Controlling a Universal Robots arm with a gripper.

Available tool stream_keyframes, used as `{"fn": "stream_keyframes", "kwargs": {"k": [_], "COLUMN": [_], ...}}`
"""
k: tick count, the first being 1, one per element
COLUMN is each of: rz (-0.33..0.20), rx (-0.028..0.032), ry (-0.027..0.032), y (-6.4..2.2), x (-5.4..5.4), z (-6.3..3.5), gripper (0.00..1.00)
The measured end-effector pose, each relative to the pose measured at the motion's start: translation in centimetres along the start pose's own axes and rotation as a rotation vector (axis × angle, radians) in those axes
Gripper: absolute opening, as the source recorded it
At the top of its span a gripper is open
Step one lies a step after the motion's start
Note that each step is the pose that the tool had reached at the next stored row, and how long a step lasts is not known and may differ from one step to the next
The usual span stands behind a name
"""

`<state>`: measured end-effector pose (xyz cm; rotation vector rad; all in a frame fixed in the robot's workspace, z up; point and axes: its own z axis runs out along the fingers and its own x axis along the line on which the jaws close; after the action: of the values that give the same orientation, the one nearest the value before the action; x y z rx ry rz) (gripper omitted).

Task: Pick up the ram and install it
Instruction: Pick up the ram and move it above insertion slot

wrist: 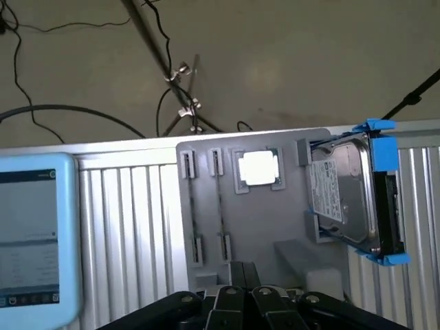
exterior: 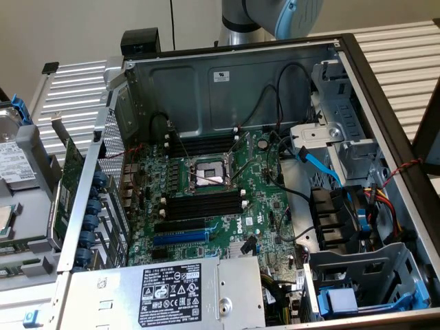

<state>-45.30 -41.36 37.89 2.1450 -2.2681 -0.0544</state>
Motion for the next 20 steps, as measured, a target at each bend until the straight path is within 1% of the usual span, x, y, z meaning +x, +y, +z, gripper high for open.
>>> {"fn": "stream_keyframes", "kwargs": {"k": [4, 9, 12, 13, 14, 16, 17, 20], "rz": [-0.06, -0.115, -0.142, -0.151, -0.159, -0.172, -0.177, -0.19], "rx": [-0.0007, -0.0009, -0.0012, -0.0014, -0.0015, -0.0015, -0.0016, -0.0016], "ry": [0.0025, 0.0056, 0.0073, 0.0078, 0.0084, 0.0088, 0.009, 0.0095], "y": [0.01, 0.11, 0.18, 0.2, 0.21, 0.23, 0.25, 0.37], "x": [0.0, 0.01, 0.01, 0.01, 0.02, 0.03, 0.04, 0.07], "z": [0.04, 0.1, 0.13, 0.14, 0.19, 0.37, 0.48, 0.94], "gripper": [0.11, 0.11, 0.3, 0.3, 0.36, 0.36, 0.42, 0.42]}}
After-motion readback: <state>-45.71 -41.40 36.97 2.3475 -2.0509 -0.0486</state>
